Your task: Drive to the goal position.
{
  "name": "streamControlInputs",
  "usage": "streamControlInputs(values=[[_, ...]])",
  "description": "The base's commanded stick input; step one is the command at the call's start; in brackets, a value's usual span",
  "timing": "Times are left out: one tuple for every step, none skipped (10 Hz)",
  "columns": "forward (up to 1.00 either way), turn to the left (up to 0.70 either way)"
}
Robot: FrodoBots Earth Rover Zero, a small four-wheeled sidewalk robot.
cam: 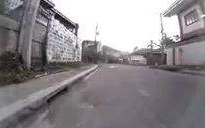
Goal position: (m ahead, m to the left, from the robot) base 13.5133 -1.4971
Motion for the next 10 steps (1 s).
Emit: streamControlInputs(values=[[1.00,0.00],[1.00,0.00],[1.00,0.00],[1.00,0.00],[1.00,0.00],[1.00,0.00],[1.00,-0.17],[1.00,-0.40],[1.00,-0.40],[1.00,-0.40]])
